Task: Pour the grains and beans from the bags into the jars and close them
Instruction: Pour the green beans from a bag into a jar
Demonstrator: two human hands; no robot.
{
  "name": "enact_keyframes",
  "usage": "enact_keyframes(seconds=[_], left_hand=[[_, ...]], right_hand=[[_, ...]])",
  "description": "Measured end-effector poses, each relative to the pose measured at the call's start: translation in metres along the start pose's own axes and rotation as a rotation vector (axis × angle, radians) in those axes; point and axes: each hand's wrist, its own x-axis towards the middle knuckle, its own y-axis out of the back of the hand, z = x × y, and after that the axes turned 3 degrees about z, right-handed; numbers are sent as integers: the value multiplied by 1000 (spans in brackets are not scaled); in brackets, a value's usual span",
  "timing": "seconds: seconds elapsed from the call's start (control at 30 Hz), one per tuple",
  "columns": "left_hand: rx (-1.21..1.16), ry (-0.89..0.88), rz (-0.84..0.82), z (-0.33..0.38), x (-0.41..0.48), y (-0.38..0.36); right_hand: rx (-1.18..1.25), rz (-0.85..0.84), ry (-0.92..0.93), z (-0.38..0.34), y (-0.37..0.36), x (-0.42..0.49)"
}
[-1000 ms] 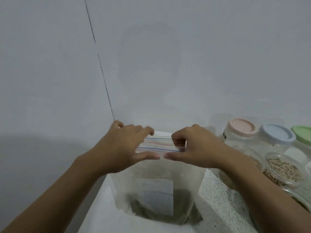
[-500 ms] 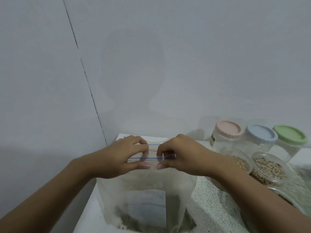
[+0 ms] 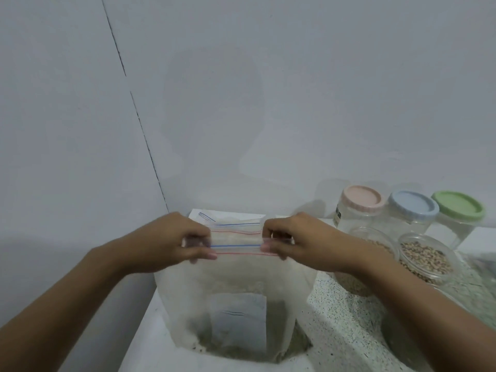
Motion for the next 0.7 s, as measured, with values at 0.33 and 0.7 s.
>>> enact_keyframes(seconds=[0.33,0.7], left_hand=[[-674,181,223,-37,-31,-25],[-326,391,409,-70,-32,-112]], right_hand=[[624,100,-241,37,-24,-37],[352,93,-394,68,-90,-38]])
